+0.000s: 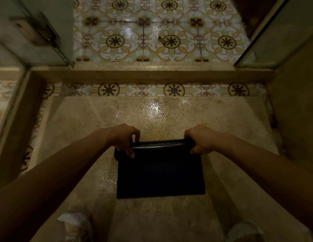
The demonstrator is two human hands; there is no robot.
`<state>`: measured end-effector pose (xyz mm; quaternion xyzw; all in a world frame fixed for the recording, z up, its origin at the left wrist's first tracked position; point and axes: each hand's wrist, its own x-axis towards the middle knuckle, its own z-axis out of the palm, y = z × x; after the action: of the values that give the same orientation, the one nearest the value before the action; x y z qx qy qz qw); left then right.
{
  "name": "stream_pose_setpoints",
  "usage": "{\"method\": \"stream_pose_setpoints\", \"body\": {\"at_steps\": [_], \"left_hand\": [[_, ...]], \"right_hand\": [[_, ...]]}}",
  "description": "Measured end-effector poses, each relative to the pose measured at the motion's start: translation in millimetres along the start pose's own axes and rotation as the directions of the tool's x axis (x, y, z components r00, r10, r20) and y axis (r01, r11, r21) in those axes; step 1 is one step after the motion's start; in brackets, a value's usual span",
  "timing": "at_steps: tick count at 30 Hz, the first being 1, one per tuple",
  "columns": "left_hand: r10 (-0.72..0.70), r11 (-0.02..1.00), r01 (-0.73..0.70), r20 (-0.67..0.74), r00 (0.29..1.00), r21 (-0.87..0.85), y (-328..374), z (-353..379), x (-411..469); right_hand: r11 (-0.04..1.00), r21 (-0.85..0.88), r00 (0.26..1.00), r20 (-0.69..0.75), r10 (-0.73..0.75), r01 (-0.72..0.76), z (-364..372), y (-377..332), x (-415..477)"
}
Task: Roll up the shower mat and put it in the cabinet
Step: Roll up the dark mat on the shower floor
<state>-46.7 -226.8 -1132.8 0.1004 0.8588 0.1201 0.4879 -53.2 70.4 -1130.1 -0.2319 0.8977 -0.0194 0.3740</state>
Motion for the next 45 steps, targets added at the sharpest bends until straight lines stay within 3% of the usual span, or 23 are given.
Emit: {"method": "stream_pose_setpoints", "body": {"at_steps": [10, 17, 25, 28, 31, 36, 41, 45], "left_hand": [[0.072, 0.985, -0.077, 0.033, 0.997, 0.155, 5.6, -7.6, 4.9], [0.134, 0.956, -0.052, -0.271, 0.953, 0.289, 1.1, -32.3, 19.1], [0.222, 0.926, -0.078, -0.366, 0.904, 0.370, -6.1, -16.7, 20.2], [0.187, 0.949, -0.090, -0.314, 0.931, 0.301, -8.9, -20.8, 21.2], [0.128, 0.976, -0.078, -0.244, 0.961, 0.205, -10.7, -28.6, 18.7], [0.158, 0.942, -0.067, -0.258, 0.953, 0.328, -4.8, -18.6, 20.3], [0.114, 0.974, -0.070, -0.201, 0.973, 0.216, -6.4, -24.6, 17.2], [0.125, 0.967, -0.063, -0.247, 0.961, 0.245, -3.3, -17.4, 15.3]], "right_hand": [[0.998, -0.053, 0.999, -0.031, -0.039, 0.037, -3.3, 3.9, 2.4], [0.999, -0.012, 0.967, -0.251, 0.033, -0.038, -25.3, 14.4, 22.3], [0.998, -0.055, 0.978, -0.210, 0.015, -0.027, -23.1, 14.1, 20.3], [0.997, -0.064, 0.993, -0.115, 0.035, -0.043, -33.8, 11.5, 23.2], [0.989, -0.141, 0.989, -0.149, 0.020, -0.041, -36.8, 11.2, 24.3], [0.980, -0.199, 0.993, -0.117, 0.002, -0.026, -37.0, 12.0, 20.3], [0.976, -0.220, 0.997, -0.083, -0.010, -0.009, -36.3, 9.2, 15.4], [0.977, -0.214, 0.992, -0.127, -0.014, -0.014, -28.3, 7.8, 13.3]]}}
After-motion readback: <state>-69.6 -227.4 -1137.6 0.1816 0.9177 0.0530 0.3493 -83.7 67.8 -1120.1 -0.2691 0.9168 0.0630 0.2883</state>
